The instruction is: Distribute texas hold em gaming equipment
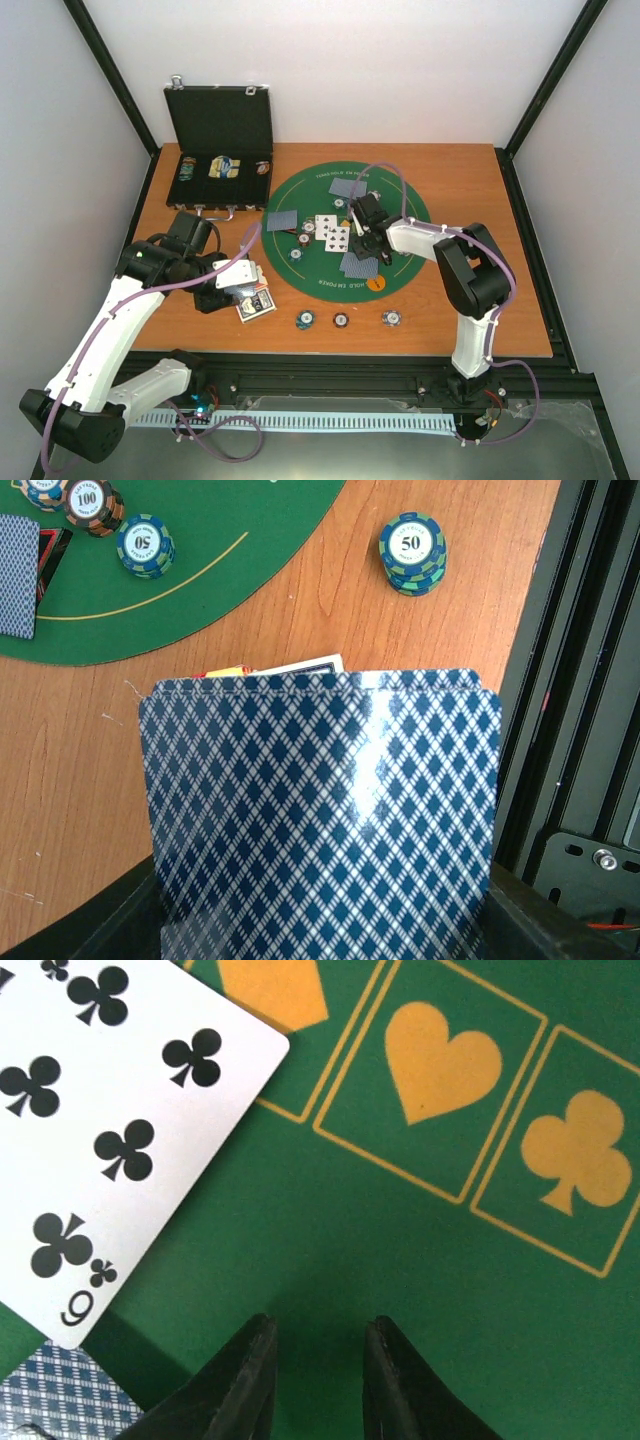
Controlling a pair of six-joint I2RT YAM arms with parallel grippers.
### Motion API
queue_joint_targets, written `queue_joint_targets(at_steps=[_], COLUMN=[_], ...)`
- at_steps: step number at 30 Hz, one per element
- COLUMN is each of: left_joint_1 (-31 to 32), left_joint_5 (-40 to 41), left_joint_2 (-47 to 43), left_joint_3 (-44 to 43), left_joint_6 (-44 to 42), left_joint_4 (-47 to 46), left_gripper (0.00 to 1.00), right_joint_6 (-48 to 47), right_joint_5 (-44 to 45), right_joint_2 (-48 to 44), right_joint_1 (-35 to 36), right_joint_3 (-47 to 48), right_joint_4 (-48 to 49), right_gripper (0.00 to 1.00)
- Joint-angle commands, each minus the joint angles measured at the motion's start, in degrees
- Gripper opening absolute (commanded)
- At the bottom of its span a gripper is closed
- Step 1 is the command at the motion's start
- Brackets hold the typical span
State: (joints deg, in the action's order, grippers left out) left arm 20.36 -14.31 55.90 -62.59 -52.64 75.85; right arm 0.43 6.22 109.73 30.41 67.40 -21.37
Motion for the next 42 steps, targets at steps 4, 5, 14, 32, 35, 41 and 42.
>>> queue_joint_targets(at_steps=[4,5,14,32,35,41,42], left_joint_1=[-0.1,-0.1,-0.1,-0.1,-0.1,-0.1,-0.1], left_joint_5=[-0.2,-0.2,0.2,0.9,1.1,1.8,2.0], left_joint_2=[-0.7,-0.8,-1.3,-1.4,-1.5,-2.1,-2.1], left_joint_3=[-0.3,-0.3,-0.5,-0.8,-0.8,-0.4,-0.2], left_joint_6=[0.0,0.1,-0.2,-0.5,-0.6,-1.3,-1.4], left_joint_4=[-0.8,-0.9,-0.5,-0.2,-0.1,0.1,0.0], left_gripper=[0.16,0.16,0.16,0.16,0.16,0.16,0.16], right_joint_6=[1.2,1.0,0.6,1.2,1.7,2.7,2.7], right_joint_5=[-3.7,-4.0,-6.5,-5.7,-2.9,-4.3,-4.5], right_joint_2=[-1.1,-1.7,-5.4,-12.6,-8.3,-4.4,-4.5], right_joint_1=[-0.3,-0.3,-0.2,0.5,0.5,0.8,1.1], right_joint_3=[-2.1,-2.3,-5.7,-7.2,-3.8,-3.4,-4.0], right_joint_4=[1.5,1.5,1.1,1.1,0.3,1.7,2.2], right_gripper=[0.25,0.24,0.2,0.2,0.19,0.18,0.17])
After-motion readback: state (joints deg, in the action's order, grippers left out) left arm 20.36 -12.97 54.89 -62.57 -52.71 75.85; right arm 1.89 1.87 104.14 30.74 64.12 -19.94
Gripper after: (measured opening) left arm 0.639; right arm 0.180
